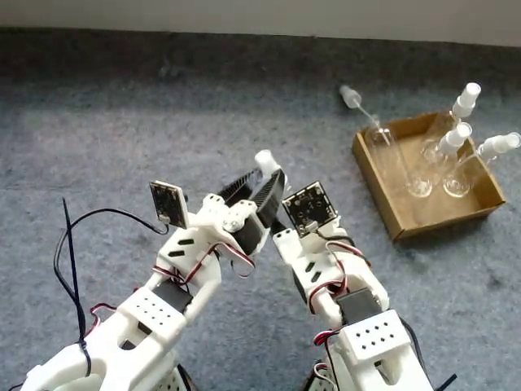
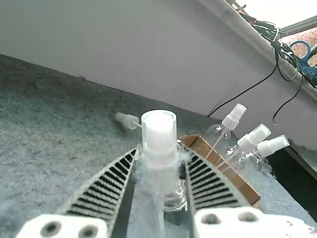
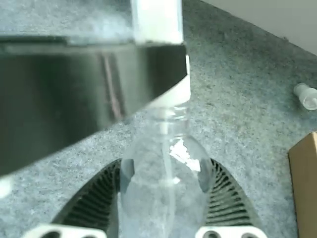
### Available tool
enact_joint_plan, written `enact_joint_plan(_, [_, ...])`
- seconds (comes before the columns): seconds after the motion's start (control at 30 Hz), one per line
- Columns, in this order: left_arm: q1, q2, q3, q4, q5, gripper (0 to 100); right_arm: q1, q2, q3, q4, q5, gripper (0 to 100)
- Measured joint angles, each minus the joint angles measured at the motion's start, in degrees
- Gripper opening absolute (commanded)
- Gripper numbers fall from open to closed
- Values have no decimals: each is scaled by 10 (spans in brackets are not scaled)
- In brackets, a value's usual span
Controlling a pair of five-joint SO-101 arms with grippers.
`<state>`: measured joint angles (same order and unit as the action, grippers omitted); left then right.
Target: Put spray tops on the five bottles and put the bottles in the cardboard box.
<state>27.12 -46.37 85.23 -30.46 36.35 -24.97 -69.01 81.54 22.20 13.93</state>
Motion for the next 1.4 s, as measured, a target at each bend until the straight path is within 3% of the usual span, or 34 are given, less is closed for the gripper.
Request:
enact_joint_plan(0.3, [22, -138, 62, 6, -52, 5, 0, 0, 0, 0, 0, 84])
enact_joint_plan(0.53, [27, -243, 52, 159, -53, 5, -11, 1, 0, 1, 0, 84])
enact_joint_plan(0.8, [29, -252, 18, 270, -51, 5, -25, 0, 0, 1, 63, 84])
enact_joint_plan(1.2, [19, -252, 7, 282, -52, 5, -27, 0, -1, 1, 69, 84])
enact_joint_plan(1.4, [16, -252, -9, 348, -52, 5, -32, 0, -1, 1, 69, 84])
